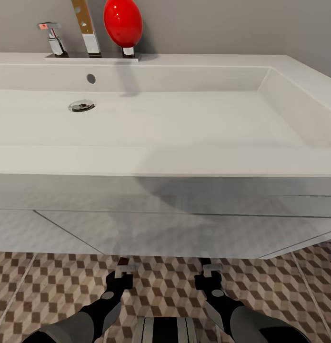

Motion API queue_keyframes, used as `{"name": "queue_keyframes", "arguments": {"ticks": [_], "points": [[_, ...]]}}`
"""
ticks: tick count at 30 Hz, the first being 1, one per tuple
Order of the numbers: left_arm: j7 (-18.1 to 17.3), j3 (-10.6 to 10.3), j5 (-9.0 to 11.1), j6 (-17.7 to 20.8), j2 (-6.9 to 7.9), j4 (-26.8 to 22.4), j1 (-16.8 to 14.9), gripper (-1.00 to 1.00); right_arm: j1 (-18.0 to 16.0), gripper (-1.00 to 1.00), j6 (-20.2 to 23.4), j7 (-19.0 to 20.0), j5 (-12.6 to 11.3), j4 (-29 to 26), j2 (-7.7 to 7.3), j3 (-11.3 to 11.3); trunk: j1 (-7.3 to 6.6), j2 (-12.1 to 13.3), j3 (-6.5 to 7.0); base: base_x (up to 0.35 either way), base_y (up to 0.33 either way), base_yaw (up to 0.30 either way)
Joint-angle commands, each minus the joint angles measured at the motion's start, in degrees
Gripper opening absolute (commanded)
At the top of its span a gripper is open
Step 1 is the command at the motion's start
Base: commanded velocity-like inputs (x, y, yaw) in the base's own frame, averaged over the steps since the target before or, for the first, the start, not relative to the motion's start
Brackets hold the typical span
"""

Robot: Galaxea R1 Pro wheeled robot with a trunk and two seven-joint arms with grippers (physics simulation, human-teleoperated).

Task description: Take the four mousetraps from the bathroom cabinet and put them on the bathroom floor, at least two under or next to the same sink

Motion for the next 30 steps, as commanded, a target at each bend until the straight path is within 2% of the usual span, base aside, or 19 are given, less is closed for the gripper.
{"name": "queue_keyframes", "arguments": {"ticks": [1, 10, 16, 22, 30], "points": [[0.54, -0.5, 0.19, -0.13, 0.0, 0.03, -0.03, -1.0, -0.03, -1.0, -0.04, -0.38, 0.52, 0.05, 0.01, 0.05, -0.01, -0.01, -0.03, 0.0, 0.0, 0.0], [0.83, -0.65, 0.42, 1.76, 0.13, 0.08, -0.03, -1.0, -0.03, -1.0, -0.04, -0.37, 0.52, -0.02, 0.08, 0.05, -0.01, -0.01, -0.03, 0.0, 0.0, 0.0], [0.64, -1.19, -0.58, 4.01, 0.39, -0.43, -0.03, -1.0, -0.03, -1.0, -0.04, -0.41, 0.52, -0.03, 0.13, 0.05, -0.01, -0.01, -0.03, 0.0, 0.0, 0.0], [0.59, -1.33, -2.43, 4.01, 0.78, -0.63, -0.03, -1.0, -0.03, -1.0, 0.0, -0.47, 0.52, -0.03, 0.18, 0.05, -0.01, -0.01, -0.03, 0.0, 0.0, 0.0], [0.57, -1.29, -3.18, 3.9, 1.54, -0.59, -0.03, -1.0, -0.03, -1.0, 0.04, -0.61, 0.52, -0.03, 0.25, 0.05, -0.01, -0.01, -0.03, 0.0, 0.0, 0.0]]}}
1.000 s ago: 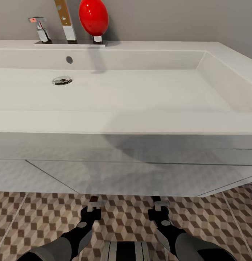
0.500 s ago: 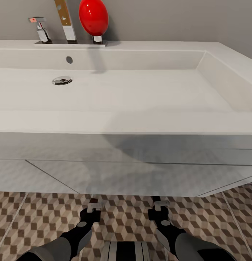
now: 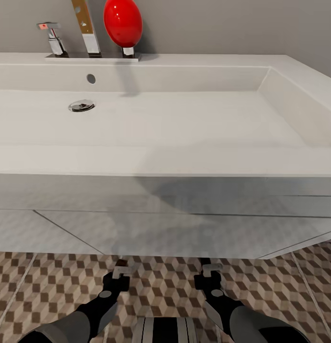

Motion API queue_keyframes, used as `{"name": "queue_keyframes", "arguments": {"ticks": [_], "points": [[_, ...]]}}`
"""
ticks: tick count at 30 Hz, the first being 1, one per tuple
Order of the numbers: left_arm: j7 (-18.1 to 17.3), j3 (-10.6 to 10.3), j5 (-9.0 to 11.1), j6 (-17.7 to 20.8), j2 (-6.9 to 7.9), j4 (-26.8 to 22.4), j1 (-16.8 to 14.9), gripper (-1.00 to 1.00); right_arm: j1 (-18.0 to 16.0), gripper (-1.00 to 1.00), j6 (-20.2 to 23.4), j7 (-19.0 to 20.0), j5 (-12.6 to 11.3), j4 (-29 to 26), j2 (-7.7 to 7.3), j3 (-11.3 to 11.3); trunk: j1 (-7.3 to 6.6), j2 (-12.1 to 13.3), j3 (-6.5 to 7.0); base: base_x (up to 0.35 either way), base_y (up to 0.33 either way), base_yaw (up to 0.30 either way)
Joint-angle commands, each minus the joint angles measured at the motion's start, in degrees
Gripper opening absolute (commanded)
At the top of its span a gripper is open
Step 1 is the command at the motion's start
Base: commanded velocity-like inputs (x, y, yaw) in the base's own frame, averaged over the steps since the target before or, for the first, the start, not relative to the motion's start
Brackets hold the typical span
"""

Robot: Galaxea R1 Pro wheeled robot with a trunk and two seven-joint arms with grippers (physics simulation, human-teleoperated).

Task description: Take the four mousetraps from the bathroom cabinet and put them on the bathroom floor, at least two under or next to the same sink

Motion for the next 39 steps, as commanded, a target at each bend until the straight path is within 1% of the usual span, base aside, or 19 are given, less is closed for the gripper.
{"name": "queue_keyframes", "arguments": {"ticks": [1, 5, 15, 22, 25, 28, 30, 39], "points": [[0.47, -0.54, 0.2, -0.16, 0.07, 0.04, -0.03, -1.0, -0.03, -1.0, -0.04, -0.38, 0.52, 0.06, 0.0, 0.05, -0.01, -0.01, -0.03, 0.0, 0.0, 0.0], [0.48, -0.55, 0.15, -0.15, 0.21, -0.01, -0.03, -1.0, -0.03, -1.0, -0.03, -0.39, 0.52, 0.06, -0.04, 0.05, -0.01, -0.01, -0.03, 0.0, 0.0, 0.0], [0.55, -0.86, 0.05, -0.05, -0.07, -0.1, -0.03, -1.0, -0.03, -1.0, -0.03, -0.39, 0.52, 0.06, -0.05, 0.05, -0.01, -0.01, -0.03, 0.0, 0.0, 0.0], [0.57, -0.88, 0.04, -0.22, 0.0, -0.13, -0.03, -1.0, -0.03, -1.0, -0.03, -0.39, 0.52, 0.06, -0.05, 0.09, -0.01, -0.01, -0.03, 0.001, 0.0, 0.0], [0.57, -0.85, 0.04, -1.77, 0.12, -0.11, -0.03, -1.0, -0.03, -1.0, -0.03, -0.44, 0.52, 0.06, -0.05, 0.11, -0.01, -0.01, -0.03, 0.107, 0.0, 0.0], [0.57, -0.71, 0.18, -5.07, 0.22, 0.03, -0.03, -1.0, -0.03, -1.0, -0.03, -0.46, 0.53, 0.06, -0.05, 0.13, -0.01, -0.01, -0.03, 0.236, 0.0, 0.0], [0.57, -0.67, 0.24, -6.12, 0.28, 0.08, -0.03, -1.0, -0.03, -1.0, -0.03, -0.47, 0.52, 0.06, -0.05, 0.13, -0.01, -0.01, -0.03, 0.217, 0.0, 0.0], [0.55, -0.62, 0.35, -6.94, 0.25, 0.25, -0.03, -1.0, -0.03, -1.0, -0.04, -0.48, 0.52, -0.01, -0.12, 0.07, -0.01, -0.01, -0.03, 0.056, 0.0, 0.0]]}}
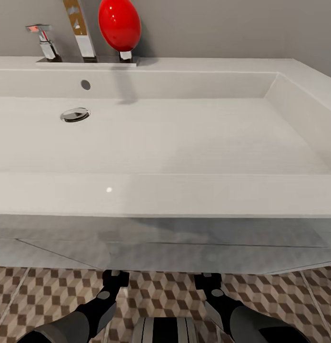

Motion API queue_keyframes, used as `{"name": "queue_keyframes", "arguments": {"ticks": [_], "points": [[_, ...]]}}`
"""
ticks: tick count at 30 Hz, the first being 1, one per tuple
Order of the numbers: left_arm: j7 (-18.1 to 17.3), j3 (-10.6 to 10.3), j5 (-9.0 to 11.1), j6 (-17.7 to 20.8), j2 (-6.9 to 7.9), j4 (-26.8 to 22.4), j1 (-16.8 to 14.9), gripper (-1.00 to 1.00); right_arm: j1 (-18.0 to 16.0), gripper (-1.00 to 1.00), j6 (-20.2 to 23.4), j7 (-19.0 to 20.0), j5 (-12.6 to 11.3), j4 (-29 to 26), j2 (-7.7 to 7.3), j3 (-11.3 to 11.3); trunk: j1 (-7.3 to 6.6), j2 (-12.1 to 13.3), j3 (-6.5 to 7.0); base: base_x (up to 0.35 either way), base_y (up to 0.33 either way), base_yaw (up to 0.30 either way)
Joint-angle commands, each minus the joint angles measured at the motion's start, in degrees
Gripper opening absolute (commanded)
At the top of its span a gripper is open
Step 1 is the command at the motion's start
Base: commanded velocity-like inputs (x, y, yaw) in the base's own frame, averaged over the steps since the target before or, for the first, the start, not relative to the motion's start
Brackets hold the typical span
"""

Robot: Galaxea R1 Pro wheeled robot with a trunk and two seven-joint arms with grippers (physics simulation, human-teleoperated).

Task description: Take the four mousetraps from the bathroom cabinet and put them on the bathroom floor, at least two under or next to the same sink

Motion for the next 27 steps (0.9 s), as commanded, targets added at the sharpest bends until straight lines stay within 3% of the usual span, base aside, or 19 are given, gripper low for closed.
{"name": "queue_keyframes", "arguments": {"ticks": [1, 13, 21, 27], "points": [[0.47, -0.53, 0.17, -0.15, 0.0, 0.1, -0.03, -1.0, -0.03, -1.0, -0.06, -0.38, 0.52, 0.06, 0.01, 0.05, -0.01, -0.01, -0.03, 0.008, 0.0, 0.0], [-0.19, -0.52, 0.4, 0.39, 0.24, 0.86, -0.03, -1.0, -0.03, -1.0, -0.4, -0.38, 0.33, 0.23, 0.0, 0.1, -0.01, -0.01, -0.03, 0.002, 0.0, 0.0], [-2.32, -0.21, 0.68, 1.33, 1.62, 1.67, -0.03, -1.0, 0.56, -1.0, -0.57, -0.38, 0.69, 0.55, 0.1, 0.12, -0.01, -0.01, -0.03, 0.0, 0.0, 0.0], [-3.37, -0.04, 0.79, 1.97, 1.87, 1.82, -0.03, -1.0, 0.83, -1.0, -0.56, -0.38, 0.73, 0.64, 0.03, 0.12, -0.01, -0.01, -0.03, 0.0, 0.0, 0.0]]}}
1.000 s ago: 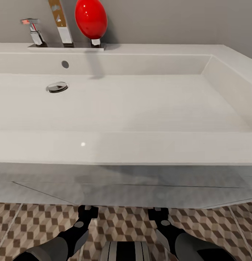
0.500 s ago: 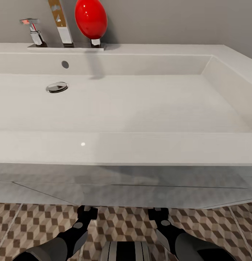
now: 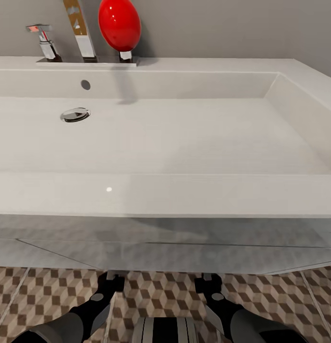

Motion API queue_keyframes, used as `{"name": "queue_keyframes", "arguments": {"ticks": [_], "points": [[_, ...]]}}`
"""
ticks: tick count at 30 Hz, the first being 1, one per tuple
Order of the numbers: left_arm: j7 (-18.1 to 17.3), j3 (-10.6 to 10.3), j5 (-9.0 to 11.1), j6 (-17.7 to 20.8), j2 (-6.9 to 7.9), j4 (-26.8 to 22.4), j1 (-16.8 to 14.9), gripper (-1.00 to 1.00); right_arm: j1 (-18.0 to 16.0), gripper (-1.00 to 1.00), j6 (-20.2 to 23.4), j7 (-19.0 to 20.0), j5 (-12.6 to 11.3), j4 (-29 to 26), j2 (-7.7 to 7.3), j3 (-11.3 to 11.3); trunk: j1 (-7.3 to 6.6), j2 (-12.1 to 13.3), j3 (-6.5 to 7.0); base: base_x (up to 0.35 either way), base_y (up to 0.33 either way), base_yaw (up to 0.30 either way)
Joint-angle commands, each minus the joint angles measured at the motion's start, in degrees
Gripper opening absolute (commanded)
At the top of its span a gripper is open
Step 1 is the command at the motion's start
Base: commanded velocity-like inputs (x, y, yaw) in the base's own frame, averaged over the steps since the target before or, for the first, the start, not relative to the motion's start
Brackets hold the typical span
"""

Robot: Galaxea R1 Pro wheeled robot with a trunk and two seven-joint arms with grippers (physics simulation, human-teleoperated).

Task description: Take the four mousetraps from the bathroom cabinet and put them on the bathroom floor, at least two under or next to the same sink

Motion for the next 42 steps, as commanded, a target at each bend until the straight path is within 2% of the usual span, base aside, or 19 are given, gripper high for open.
{"name": "queue_keyframes", "arguments": {"ticks": [1, 10, 42], "points": [[0.47, -0.52, 0.12, 0.06, 0.0, 0.04, -0.03, -1.0, -0.01, -1.0, -0.03, -0.38, 0.51, 0.07, 0.03, 0.07, -0.01, -0.01, -0.03, 0.0, 0.0, 0.0], [0.31, -0.49, 0.16, 1.23, 0.04, 0.06, -0.03, -1.0, 0.07, -1.0, 0.04, -0.38, 0.52, 0.09, 0.01, 0.07, -0.01, -0.01, -0.03, 0.0, 0.0, 0.0], [0.3, -0.49, 0.15, 0.87, 0.48, 0.07, -0.03, -1.0, 0.07, -1.0, -0.12, -0.21, 0.68, 0.09, 0.18, 0.07, -0.01, -0.01, -0.03, 0.0, 0.0, 0.0]]}}
